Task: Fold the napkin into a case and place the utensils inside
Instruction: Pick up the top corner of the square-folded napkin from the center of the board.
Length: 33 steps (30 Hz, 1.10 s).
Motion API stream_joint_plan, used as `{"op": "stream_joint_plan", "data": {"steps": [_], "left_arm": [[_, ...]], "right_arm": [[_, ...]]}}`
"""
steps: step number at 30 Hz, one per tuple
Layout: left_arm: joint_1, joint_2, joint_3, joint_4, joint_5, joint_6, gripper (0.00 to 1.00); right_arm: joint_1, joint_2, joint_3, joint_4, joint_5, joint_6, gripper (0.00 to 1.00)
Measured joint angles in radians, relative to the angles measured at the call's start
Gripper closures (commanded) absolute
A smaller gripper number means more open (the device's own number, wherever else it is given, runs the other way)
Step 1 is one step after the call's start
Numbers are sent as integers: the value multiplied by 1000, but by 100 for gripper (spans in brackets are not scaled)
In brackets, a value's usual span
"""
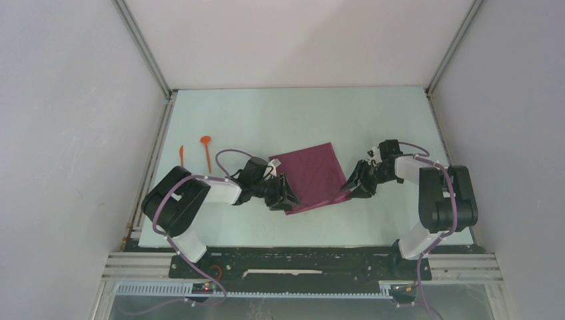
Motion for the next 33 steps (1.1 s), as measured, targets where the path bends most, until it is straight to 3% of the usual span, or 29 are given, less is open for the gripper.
{"op": "stream_joint_plan", "data": {"steps": [24,29,33], "left_arm": [[1,1,-8,19,0,-15,43],[1,1,-8,19,0,-15,43],[1,1,-8,19,0,-15,39]], "right_arm": [[36,-19,2,57,-37,33,50],[42,-13,4,59,-36,34,57],[42,-13,4,53,-22,32,75]]}}
